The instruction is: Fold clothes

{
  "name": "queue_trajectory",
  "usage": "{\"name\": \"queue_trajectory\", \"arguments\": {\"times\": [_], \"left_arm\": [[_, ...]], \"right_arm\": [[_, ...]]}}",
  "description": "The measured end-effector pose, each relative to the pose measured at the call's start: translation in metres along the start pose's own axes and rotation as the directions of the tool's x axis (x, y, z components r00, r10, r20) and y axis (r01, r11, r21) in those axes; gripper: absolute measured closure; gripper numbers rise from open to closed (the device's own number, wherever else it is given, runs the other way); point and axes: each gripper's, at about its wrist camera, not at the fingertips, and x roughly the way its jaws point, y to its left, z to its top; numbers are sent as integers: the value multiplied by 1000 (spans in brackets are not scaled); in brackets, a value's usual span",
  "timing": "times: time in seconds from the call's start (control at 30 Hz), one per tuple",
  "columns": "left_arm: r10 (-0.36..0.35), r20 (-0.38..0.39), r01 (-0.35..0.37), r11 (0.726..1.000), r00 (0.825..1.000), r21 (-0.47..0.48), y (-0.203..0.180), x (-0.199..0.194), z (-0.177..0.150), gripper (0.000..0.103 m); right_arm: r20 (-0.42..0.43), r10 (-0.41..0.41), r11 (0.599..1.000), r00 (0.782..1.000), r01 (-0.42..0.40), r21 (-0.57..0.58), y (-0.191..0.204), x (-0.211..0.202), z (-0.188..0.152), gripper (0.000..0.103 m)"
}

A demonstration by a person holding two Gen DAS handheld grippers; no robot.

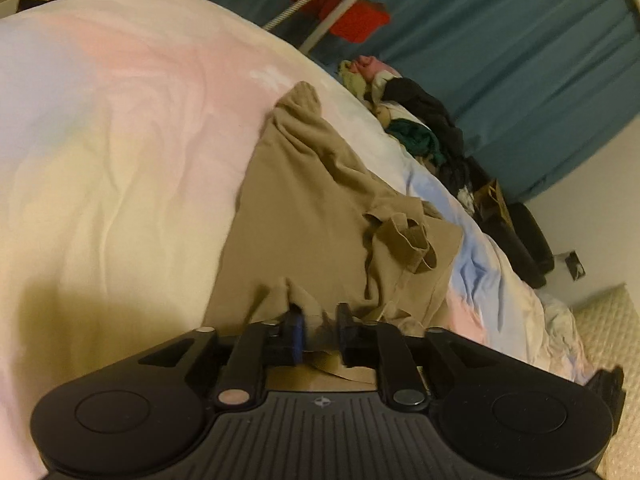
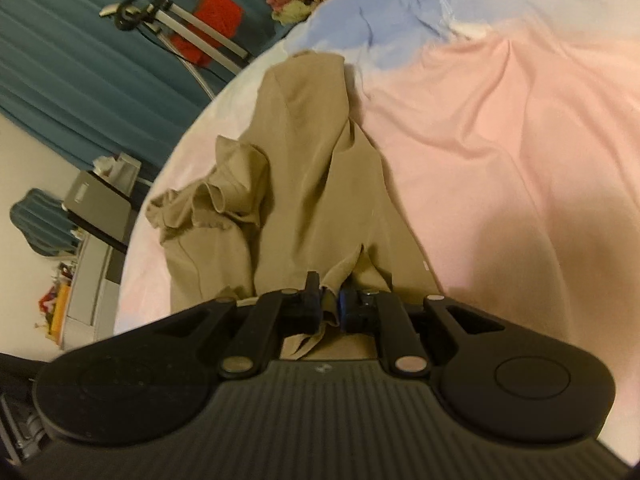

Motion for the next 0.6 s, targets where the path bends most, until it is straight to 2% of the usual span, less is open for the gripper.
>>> {"name": "queue_trajectory", "arguments": {"times": [0.03, 0.07, 0.1, 0.13, 0.17, 0.2, 0.37, 0.4, 0.47, 0.5, 0.53, 0.57, 0.6], "left_arm": [[-5, -4, 5, 1000, 1000, 8, -1, -1, -1, 55], [6, -8, -5, 999, 1000, 37, -4, -3, -7, 48], [17, -11, -16, 998, 1000, 65, -7, -5, -12, 38], [27, -15, -26, 995, 1000, 94, -10, -8, -17, 32], [38, -17, -36, 992, 999, 122, -14, -10, -23, 30], [49, -20, -46, 988, 999, 151, -17, -12, -28, 26], [105, -28, -93, 952, 994, 290, -32, -23, -55, 26], [116, -29, -101, 943, 993, 318, -36, -26, -60, 26], [139, -31, -118, 922, 990, 369, -41, -28, -71, 26], [151, -35, -126, 915, 988, 384, -40, -20, -73, 26], [169, -21, -146, 902, 985, 406, -41, -13, -75, 27], [186, -1, -168, 891, 983, 422, -42, -7, -74, 27], [194, 18, -183, 885, 981, 427, -43, -2, -71, 27]], "right_arm": [[-1, 9, 1000, 1000, -9, -4, 1, -2, 1, 81], [4, 27, 1000, 1000, -27, -9, 2, -6, 1, 62], [19, 48, 999, 999, -48, -16, 3, -12, 0, 50], [36, 60, 998, 998, -59, -22, 6, -21, -3, 29], [53, 71, 997, 996, -70, -28, 9, -29, -5, 20], [64, 77, 996, 995, -75, -44, 11, -35, -9, 20], [60, 35, 973, 998, -20, -231, 25, -46, -36, 23], [61, 26, 964, 998, -9, -267, 28, -48, -42, 28], [62, 9, 941, 998, 13, -340, 34, -52, -53, 49], [63, 0, 927, 998, 23, -375, 36, -55, -58, 55], [60, -11, 914, 998, 35, -404, 39, -53, -63, 66], [52, -31, 905, 998, 50, -422, 40, -44, -65, 72], [58, -47, 893, 997, 68, -445, 40, -35, -66, 73]]}}
